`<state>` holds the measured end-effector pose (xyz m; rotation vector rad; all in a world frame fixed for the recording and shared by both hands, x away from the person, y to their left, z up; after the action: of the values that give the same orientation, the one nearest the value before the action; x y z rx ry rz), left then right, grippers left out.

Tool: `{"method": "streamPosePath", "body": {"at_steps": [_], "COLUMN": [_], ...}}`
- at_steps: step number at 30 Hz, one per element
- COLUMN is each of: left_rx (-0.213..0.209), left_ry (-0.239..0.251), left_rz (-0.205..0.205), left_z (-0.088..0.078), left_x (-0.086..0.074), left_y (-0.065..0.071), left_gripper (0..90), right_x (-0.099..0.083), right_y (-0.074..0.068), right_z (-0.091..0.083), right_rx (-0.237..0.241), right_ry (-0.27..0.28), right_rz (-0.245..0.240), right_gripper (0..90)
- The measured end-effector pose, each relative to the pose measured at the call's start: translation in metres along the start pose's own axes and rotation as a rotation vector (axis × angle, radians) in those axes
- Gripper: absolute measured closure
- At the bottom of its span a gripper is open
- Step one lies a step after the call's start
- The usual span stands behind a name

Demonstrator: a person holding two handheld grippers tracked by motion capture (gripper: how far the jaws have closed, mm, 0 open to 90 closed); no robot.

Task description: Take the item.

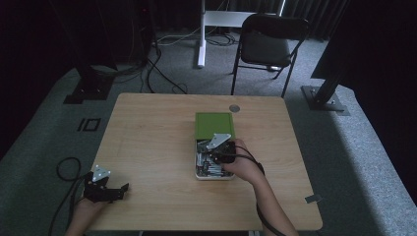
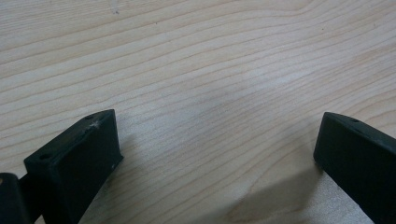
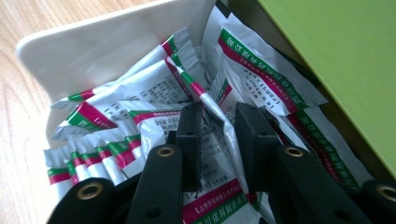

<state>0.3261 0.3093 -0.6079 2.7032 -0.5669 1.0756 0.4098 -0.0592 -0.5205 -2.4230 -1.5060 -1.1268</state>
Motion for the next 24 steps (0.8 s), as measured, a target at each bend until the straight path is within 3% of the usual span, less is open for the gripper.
{"method": "streamPosePath", "body": {"at_steps": [12,16,24], "left_rx": [0.000,0.000,0.000], "left_ry": [0.000,0.000,0.000], "left_rz": [0.000,0.000,0.001], "left_z": [0.000,0.000,0.000], "left_x": [0.000,0.000,0.000], "left_y": [0.000,0.000,0.000], "left_gripper": [1.3,1.3,1.3], "right_x": [0.001,0.002,0.003], "right_y": [-0.001,-0.001,-0.001], "right_z": [0.005,0.002,-0.013], "right_rx": [-0.026,-0.017,0.009], "right_ry": [-0.013,-0.011,0.020], "right_rz": [-0.019,-0.027,0.005], "right_gripper": [83.3,84.1,84.8]}}
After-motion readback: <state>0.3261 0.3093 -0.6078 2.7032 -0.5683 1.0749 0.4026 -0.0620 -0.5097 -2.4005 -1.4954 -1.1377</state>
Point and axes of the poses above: each handheld gripper's, and its own axes: z roughly forward along the jaws, x roughly out of its top, y roughly to its right, the point moved 8 cm from there along z, roughly forward along the jaws, and after that the axes turned 3 degrees about -x, right-handed, at the moved point
